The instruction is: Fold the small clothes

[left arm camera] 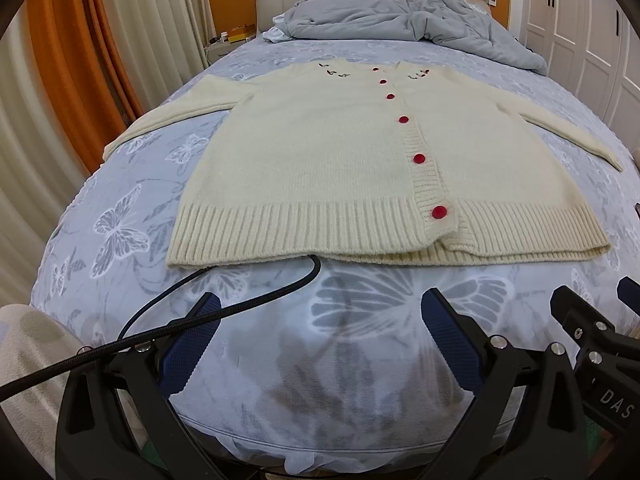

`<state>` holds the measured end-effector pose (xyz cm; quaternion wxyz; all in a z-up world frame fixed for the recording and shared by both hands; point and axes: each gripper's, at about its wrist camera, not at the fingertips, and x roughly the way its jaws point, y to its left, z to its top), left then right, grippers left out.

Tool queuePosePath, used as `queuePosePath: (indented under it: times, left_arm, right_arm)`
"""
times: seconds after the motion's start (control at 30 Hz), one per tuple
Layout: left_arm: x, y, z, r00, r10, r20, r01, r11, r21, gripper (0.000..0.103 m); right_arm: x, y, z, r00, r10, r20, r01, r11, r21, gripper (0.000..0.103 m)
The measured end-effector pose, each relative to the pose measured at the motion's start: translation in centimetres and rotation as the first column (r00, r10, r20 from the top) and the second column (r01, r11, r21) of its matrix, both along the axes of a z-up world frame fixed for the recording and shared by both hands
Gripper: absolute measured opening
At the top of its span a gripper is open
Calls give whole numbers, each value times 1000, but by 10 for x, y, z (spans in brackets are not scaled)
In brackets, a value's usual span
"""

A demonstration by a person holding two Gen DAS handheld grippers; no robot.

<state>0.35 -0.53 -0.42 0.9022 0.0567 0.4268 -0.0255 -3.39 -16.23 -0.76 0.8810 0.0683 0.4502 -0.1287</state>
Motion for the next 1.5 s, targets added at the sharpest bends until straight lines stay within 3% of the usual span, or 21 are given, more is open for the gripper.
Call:
queuePosePath:
  times: [1.5]
  left_arm:
    - [6, -4, -11, 999, 1, -34, -1, 1000, 3, 98]
  right_arm:
    - [8, -5, -10, 999, -12, -42, 13, 1000, 15, 98]
